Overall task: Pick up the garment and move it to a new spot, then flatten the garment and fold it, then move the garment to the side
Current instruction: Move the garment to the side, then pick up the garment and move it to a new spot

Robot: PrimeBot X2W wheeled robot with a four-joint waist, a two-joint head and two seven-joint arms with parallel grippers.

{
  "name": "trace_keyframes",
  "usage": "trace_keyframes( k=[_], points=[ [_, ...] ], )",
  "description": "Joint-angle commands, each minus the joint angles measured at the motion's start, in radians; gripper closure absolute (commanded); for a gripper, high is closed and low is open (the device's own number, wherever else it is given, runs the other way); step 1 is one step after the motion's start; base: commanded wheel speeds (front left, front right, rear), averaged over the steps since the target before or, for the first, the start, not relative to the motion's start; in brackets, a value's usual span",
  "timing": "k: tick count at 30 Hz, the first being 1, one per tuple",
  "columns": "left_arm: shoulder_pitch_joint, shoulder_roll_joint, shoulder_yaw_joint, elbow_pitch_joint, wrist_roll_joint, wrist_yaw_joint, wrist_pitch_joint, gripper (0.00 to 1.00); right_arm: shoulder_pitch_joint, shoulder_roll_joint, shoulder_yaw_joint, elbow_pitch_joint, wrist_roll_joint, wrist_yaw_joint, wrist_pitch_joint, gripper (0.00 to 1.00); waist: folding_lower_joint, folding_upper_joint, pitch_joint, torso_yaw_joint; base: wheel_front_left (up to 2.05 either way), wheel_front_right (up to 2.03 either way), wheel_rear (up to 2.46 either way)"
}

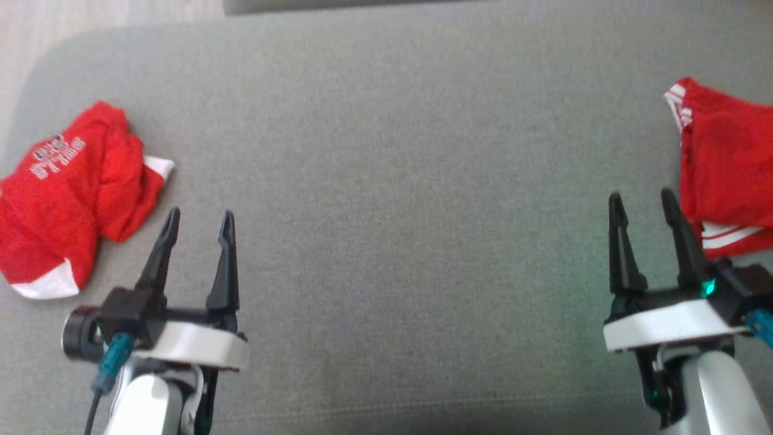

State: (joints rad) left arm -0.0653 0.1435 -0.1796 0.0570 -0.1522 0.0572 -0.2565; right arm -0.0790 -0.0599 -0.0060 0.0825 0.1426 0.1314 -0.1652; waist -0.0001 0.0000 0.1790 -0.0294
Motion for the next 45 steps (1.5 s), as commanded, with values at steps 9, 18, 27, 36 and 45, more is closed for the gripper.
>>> trace_keyframes(
  k=[9,18,27,36,45],
  points=[
    [0.062,-0.006,0.046,-0.015,0.012,0.000,-0.005,0.00,0.090,0.008,0.046,-0.064,0.028,-0.001,0.047,0.00,0.0001,0.0000,-0.119,-0.008,0.00,0.00,0.00],
    [0.098,-0.011,0.051,0.003,0.017,0.003,-0.005,0.00,0.133,0.009,0.059,-0.092,0.037,-0.001,0.072,0.00,0.0001,0.0000,-0.159,-0.010,0.00,0.00,0.00],
    [0.098,-0.012,0.053,0.005,0.023,0.008,-0.005,0.00,0.143,0.010,0.046,-0.114,0.015,-0.001,0.086,0.00,0.0001,0.0000,-0.158,-0.015,0.00,0.00,0.00],
    [0.086,-0.017,0.052,0.008,0.025,0.009,-0.005,0.00,0.141,0.010,0.038,-0.123,0.008,-0.001,0.094,0.00,0.0001,0.0000,-0.152,-0.013,0.00,0.00,0.00],
    [0.064,-0.025,0.066,0.004,0.012,0.011,-0.005,0.00,0.140,0.010,0.035,-0.133,-0.006,-0.001,0.099,0.00,0.0001,0.0000,-0.137,0.025,0.00,0.00,0.00]
  ],
)
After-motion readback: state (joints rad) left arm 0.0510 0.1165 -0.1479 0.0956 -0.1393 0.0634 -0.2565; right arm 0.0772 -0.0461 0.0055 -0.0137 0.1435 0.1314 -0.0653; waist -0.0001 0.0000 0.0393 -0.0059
